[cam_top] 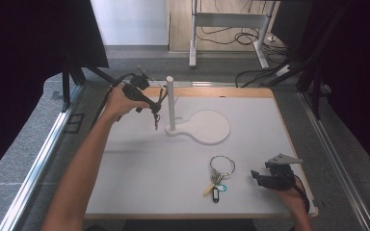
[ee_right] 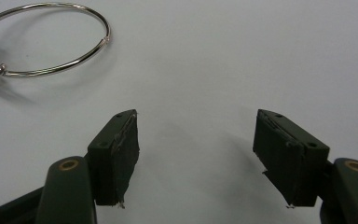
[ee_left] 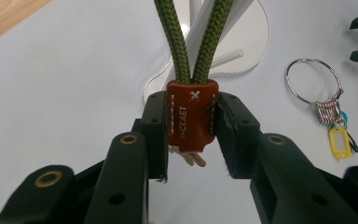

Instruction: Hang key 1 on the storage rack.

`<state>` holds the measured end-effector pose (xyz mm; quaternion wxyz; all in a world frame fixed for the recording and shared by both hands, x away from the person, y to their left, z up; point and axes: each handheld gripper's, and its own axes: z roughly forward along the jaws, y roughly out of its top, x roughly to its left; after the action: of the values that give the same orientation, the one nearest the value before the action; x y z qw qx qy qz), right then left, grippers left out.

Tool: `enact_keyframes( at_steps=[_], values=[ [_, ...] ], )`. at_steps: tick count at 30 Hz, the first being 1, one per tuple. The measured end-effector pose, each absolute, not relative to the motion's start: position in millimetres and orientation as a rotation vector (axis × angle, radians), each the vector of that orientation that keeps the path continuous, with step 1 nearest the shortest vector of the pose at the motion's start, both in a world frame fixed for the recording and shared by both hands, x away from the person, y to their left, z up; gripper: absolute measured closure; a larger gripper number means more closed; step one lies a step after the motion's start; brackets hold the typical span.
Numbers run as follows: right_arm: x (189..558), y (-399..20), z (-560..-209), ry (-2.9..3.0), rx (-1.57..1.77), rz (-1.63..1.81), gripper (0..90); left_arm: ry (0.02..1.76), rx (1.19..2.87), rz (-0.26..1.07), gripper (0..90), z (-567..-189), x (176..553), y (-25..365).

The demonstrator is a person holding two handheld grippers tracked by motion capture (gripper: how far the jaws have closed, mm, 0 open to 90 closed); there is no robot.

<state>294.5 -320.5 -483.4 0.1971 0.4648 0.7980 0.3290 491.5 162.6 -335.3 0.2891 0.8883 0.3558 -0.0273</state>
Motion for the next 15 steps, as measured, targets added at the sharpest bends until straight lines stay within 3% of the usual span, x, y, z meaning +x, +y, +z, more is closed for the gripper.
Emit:
enact_keyframes(
  at_steps=[15],
  values=[
    [294,-320,-483,2.236,1.3,0.921,31.2,0.921,2.37,0.011,59.5,-332,468,166]
  ],
)
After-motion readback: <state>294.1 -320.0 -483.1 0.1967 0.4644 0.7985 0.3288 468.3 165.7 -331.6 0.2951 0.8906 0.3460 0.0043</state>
